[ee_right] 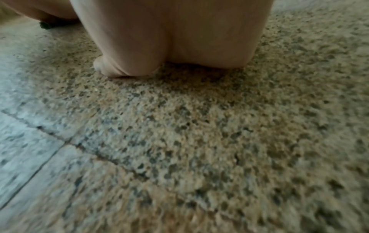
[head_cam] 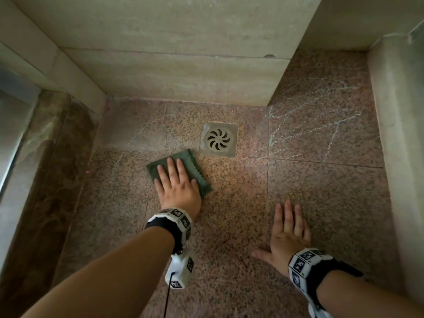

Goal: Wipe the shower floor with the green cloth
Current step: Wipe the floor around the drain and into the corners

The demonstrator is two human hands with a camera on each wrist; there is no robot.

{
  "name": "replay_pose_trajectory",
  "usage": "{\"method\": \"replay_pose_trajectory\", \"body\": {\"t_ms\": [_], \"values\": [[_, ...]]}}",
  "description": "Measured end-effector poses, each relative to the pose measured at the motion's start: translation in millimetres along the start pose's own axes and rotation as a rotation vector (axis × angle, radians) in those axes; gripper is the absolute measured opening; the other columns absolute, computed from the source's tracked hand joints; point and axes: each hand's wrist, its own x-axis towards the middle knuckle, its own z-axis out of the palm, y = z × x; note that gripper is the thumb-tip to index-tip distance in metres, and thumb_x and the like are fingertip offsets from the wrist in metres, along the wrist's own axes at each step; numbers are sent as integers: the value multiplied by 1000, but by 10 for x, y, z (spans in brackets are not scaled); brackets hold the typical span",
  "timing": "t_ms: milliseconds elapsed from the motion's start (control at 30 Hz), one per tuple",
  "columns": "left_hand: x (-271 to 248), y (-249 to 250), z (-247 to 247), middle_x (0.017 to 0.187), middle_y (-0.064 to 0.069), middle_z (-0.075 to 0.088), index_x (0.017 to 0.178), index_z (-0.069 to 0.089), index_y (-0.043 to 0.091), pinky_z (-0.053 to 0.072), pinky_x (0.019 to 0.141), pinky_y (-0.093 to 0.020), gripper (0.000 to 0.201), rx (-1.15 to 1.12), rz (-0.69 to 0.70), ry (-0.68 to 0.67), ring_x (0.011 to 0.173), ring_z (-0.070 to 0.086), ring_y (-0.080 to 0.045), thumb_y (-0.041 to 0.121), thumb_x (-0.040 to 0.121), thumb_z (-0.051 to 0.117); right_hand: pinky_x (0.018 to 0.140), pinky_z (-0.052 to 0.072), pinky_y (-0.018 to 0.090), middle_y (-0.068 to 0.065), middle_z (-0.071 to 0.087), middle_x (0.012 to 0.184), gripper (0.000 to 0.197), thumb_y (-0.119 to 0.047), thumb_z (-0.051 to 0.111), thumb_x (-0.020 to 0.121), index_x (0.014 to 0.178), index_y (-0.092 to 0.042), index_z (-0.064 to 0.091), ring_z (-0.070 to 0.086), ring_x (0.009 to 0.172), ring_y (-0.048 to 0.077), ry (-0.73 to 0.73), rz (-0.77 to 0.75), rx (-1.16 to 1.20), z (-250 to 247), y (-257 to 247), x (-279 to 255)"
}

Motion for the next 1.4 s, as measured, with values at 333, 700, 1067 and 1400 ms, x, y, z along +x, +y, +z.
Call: {"method": "replay_pose_trajectory", "body": {"t_ms": [333,700,1067,1400], "values": [[-920,624,608,163,-6,9,156,21,16,1,115,-52,68,374,738,-262,148,1,-32,43,93,21,116,-4,46,5,-45,142,138,-86,53,63,129,-12,-43,-36,135,31,203,-15,46,125,-3,21],[-652,-418,-25,159,4,-28,153,-20,25,-4,122,-47,69,463,485,-295,147,-25,-26,49,103,22,118,-2,48,11,-50,144,136,-93,38,66,127,-9,-50,-34,140,36,101,13,-39,34,-16,-28],[-1029,-2038,-477,161,-1,-24,155,-15,21,5,122,-46,74,235,-92,-458,150,-13,-26,50,102,27,118,11,47,17,-30,155,130,-85,48,72,146,-13,-31,-19,146,36,173,48,-106,8,-171,-93],[-957,-2100,-293,157,-6,-34,153,-21,13,-5,121,-47,77,-31,-78,-340,144,-30,-32,47,103,26,121,9,44,-1,-33,156,117,-78,44,80,148,-19,-30,-19,148,21,154,-164,-168,-62,-848,-295]]}}
